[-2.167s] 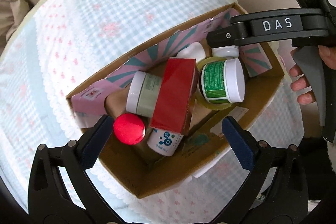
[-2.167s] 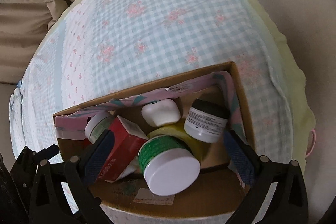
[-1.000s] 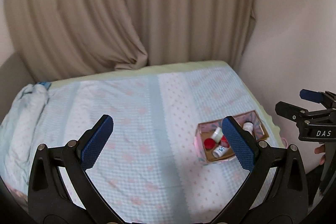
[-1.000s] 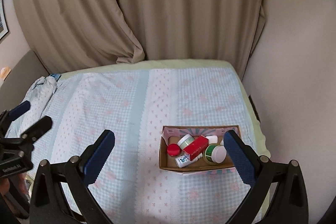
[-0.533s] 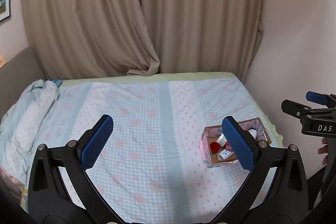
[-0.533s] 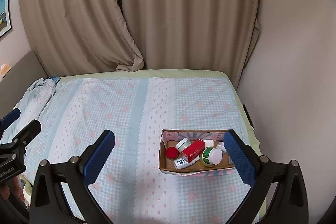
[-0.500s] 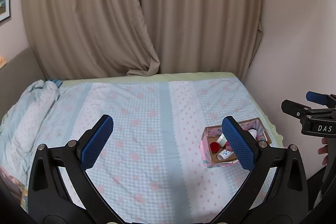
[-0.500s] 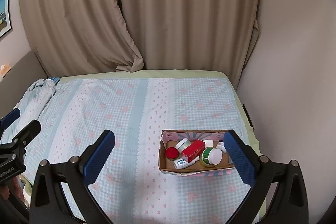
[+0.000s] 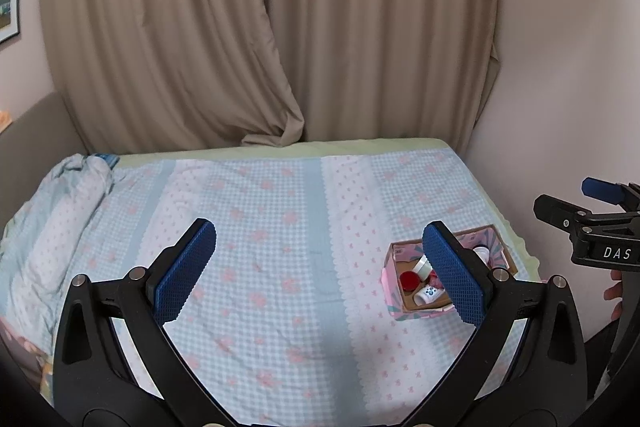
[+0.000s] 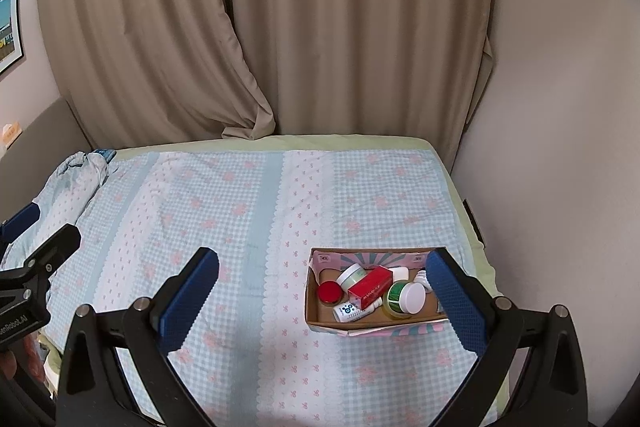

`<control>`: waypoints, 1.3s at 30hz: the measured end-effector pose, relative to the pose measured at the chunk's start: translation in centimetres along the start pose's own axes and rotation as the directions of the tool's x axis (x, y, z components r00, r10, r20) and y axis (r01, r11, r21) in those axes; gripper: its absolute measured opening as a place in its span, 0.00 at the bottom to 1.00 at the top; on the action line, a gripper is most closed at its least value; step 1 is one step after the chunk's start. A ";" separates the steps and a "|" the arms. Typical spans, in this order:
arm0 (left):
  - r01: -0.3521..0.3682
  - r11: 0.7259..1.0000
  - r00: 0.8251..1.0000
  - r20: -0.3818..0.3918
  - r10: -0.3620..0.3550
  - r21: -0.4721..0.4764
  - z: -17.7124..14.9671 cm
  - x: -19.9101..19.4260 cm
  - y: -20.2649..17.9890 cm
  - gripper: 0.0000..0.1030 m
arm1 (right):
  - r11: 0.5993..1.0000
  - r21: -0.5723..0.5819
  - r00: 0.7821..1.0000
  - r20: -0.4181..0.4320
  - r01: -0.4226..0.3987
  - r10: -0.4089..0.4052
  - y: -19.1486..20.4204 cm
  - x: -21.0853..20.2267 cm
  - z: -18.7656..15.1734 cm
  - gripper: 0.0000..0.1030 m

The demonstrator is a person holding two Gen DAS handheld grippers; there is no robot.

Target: Organize rigid objects

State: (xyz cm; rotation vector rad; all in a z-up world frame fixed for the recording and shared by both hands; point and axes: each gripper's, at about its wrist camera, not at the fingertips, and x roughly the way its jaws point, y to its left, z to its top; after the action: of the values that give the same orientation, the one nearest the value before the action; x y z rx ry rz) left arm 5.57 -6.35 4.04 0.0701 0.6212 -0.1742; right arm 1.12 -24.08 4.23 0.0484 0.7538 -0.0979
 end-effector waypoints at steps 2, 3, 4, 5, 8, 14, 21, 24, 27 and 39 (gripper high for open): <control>0.000 1.000 1.000 -0.004 0.000 -0.001 0.1 0.2 0.0 1.00 | 1.000 0.002 1.000 0.001 -0.001 0.001 0.0 0.1 0.0 1.00; -0.001 1.000 1.000 -0.007 0.001 -0.002 0.1 0.4 0.0 1.00 | 1.000 0.002 1.000 0.001 -0.002 0.002 0.0 0.1 0.1 1.00; -0.001 1.000 1.000 -0.008 0.001 -0.003 0.1 0.5 0.0 1.00 | 1.000 0.003 1.000 0.001 -0.003 0.003 0.0 0.2 0.1 1.00; 0.000 1.000 1.000 -0.008 0.000 -0.006 0.2 0.5 0.0 1.00 | 1.000 0.003 1.000 0.001 -0.003 0.003 0.0 0.2 0.1 1.00; 0.000 1.000 1.000 -0.008 0.000 -0.006 0.2 0.6 0.0 1.00 | 1.000 0.003 1.000 0.001 -0.004 0.004 0.0 0.3 0.1 1.00; -0.008 1.000 1.000 -0.007 0.008 -0.007 0.6 0.5 0.0 1.00 | 1.000 0.006 1.000 0.004 -0.006 0.006 0.0 0.5 0.5 1.00; -0.013 1.000 1.000 -0.004 0.013 -0.005 0.6 0.7 0.1 1.00 | 1.000 0.012 1.000 0.010 -0.006 0.006 0.1 0.8 0.8 1.00; -0.016 1.000 1.000 -0.005 0.015 -0.008 0.6 0.9 0.1 1.00 | 1.000 0.010 1.000 0.008 -0.009 0.009 0.0 0.7 0.8 1.00; -0.014 1.000 1.000 -0.002 0.014 -0.013 0.7 1.0 0.2 1.00 | 1.000 0.010 1.000 0.009 -0.008 0.007 0.1 0.7 0.8 1.00; -0.023 1.000 1.000 0.007 0.023 -0.010 0.8 0.9 0.3 1.00 | 1.000 0.009 1.000 0.009 -0.008 0.007 0.2 0.8 0.8 1.00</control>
State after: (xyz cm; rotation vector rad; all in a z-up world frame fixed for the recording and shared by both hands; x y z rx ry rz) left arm 6.80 -6.31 4.12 0.0671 0.6137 -0.1488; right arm 2.22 -24.04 4.28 0.0594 0.7439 -0.0943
